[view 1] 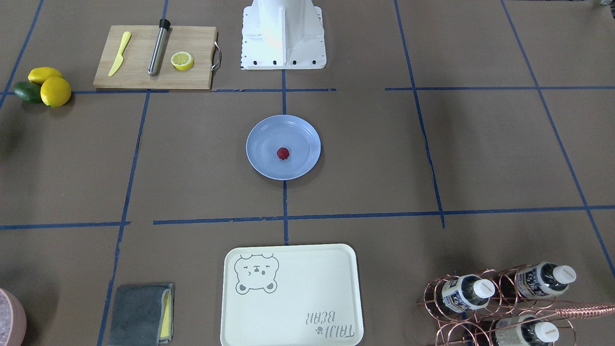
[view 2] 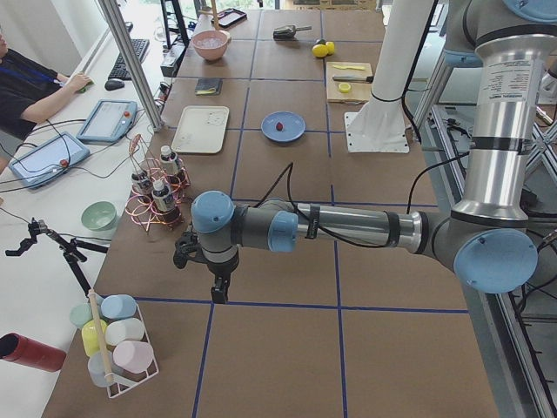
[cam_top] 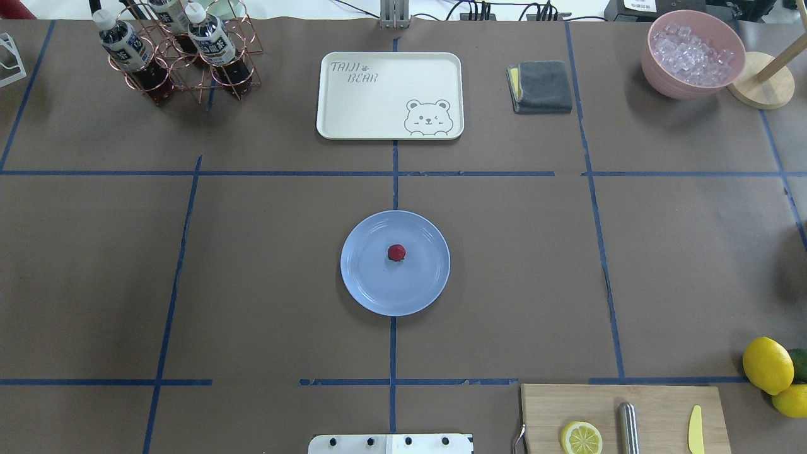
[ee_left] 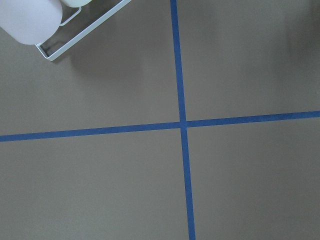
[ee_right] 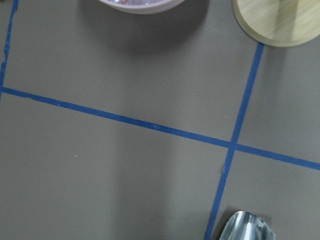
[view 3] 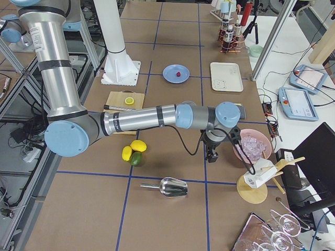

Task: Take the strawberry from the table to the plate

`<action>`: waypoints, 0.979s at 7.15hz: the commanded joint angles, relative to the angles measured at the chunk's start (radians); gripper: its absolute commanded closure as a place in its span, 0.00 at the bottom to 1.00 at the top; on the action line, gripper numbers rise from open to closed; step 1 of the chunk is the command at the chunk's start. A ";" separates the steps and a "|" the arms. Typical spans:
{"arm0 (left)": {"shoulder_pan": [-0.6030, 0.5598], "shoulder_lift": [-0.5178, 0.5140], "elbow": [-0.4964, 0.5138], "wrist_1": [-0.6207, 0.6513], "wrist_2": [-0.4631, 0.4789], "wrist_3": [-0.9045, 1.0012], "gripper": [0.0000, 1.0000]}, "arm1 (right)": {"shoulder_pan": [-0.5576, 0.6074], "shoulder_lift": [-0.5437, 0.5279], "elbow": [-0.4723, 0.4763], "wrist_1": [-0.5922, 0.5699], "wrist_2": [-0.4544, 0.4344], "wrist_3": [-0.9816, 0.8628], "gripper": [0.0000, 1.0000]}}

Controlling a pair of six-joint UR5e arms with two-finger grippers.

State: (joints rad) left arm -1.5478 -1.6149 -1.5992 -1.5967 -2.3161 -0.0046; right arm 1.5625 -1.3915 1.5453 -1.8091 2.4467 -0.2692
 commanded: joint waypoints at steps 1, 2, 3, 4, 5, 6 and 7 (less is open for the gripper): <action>0.000 0.003 0.001 0.000 0.000 0.001 0.00 | 0.034 -0.036 -0.013 0.002 -0.014 -0.038 0.00; 0.000 0.006 0.001 0.000 0.000 0.002 0.00 | 0.040 -0.050 -0.014 0.037 -0.014 -0.025 0.00; 0.000 0.009 -0.001 0.000 0.000 0.002 0.00 | 0.074 -0.125 -0.010 0.103 -0.011 -0.033 0.00; 0.000 0.009 0.001 -0.002 0.000 0.002 0.00 | 0.079 -0.191 -0.010 0.205 -0.009 -0.021 0.00; 0.000 0.009 0.001 -0.003 0.000 0.002 0.00 | 0.088 -0.213 -0.011 0.240 -0.006 -0.019 0.00; 0.000 0.009 0.001 -0.002 0.000 0.002 0.00 | 0.093 -0.215 -0.010 0.240 -0.006 -0.019 0.00; 0.000 0.010 -0.001 -0.002 0.000 0.002 0.00 | 0.093 -0.215 -0.010 0.240 -0.005 -0.018 0.00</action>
State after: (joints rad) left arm -1.5478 -1.6057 -1.5987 -1.5987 -2.3163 -0.0031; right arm 1.6519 -1.5996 1.5351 -1.5782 2.4405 -0.2886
